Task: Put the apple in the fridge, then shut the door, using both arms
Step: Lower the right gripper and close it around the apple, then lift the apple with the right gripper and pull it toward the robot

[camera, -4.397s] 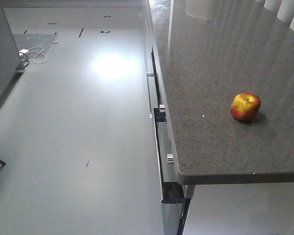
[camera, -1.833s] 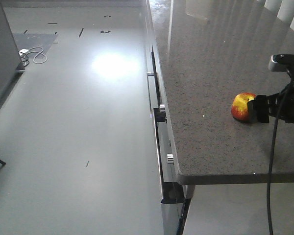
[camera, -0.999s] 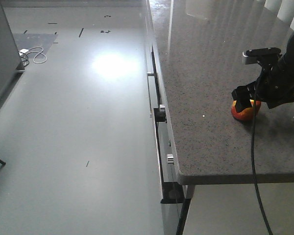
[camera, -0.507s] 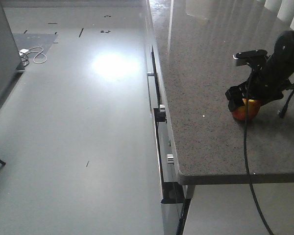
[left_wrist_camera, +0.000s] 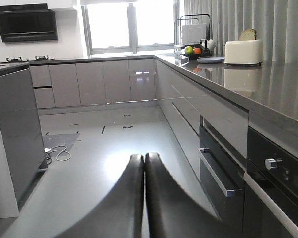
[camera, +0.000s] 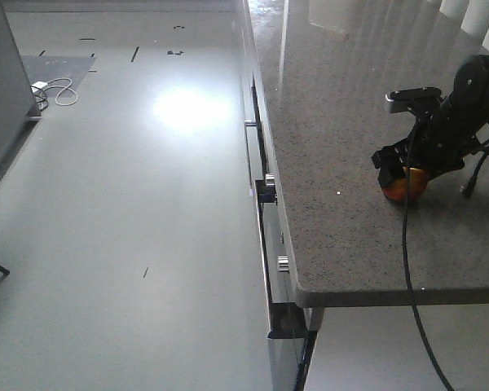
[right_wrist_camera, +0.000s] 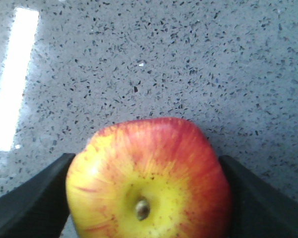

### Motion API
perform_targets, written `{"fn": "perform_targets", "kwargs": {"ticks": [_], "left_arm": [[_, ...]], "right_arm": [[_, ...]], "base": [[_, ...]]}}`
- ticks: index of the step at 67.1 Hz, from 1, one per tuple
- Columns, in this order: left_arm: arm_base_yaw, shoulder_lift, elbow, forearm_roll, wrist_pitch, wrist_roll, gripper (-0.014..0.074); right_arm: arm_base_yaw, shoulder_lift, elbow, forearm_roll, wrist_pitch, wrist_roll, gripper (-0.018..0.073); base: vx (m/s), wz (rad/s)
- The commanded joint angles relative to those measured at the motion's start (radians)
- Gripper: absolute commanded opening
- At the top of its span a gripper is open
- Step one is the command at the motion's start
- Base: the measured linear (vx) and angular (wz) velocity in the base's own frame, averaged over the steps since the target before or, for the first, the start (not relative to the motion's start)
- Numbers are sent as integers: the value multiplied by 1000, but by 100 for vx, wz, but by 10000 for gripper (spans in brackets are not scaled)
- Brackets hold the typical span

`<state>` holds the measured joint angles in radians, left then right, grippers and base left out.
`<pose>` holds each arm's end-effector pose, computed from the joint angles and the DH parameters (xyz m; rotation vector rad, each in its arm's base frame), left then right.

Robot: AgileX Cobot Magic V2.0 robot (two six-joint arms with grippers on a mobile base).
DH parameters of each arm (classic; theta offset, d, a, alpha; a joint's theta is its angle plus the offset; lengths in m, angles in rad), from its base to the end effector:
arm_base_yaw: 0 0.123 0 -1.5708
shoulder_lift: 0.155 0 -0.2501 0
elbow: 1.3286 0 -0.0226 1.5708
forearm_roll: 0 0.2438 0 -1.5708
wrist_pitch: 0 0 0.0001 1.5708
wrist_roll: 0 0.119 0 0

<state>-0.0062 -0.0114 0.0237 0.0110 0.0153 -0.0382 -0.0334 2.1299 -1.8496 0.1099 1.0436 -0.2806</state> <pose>0.1127 -0.0007 0.2066 -0.0160 1.5112 -0.0267 0.4466 -0.0036 0.1755 -0.2900 2.7799 0.0704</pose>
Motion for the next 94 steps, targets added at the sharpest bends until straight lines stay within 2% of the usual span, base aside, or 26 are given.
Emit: {"fn": "perform_targets", "kwargs": {"ticks": [1,14,18,29,51,59,70,78,94], "left_arm": [[-3,-15,-16,-11,-71,-5,-6],[-3,-15,-16,-11,-71,-5,-6],[-3,-15,-16,-11,-71,-5,-6],[-3,-15,-16,-11,-71,-5,-6],[-3,-15,-16,-11,-71,-5,-6],[-3,-15,-16,-11,-71,-5,-6],[-3,-15,-16,-11,-71,-5,-6],[-3,-15,-16,-11,-71,-5,-6],[-3,-15,-16,-11,-71,-5,-6]], "right_arm": [[-6,-84,-35,41,-14,-2,182],[-6,-149,-35,120,33,-5,106],[-6,-174,-26,174,42,-3,92],[47,-297,120,297,-23,-41,83],[278,-612,490,298,-194,-69,85],[337,-735,595,315,-234,-69,85],[398,-914,729,324,-248,-65,85],[431,-1046,827,369,-244,-62,85],[442,-1274,1027,438,-199,-62,85]], "base": [[0,0],[0,0],[0,0],[0,0],[0,0],[0,0],[0,0],[0,0],[0,0]]}}
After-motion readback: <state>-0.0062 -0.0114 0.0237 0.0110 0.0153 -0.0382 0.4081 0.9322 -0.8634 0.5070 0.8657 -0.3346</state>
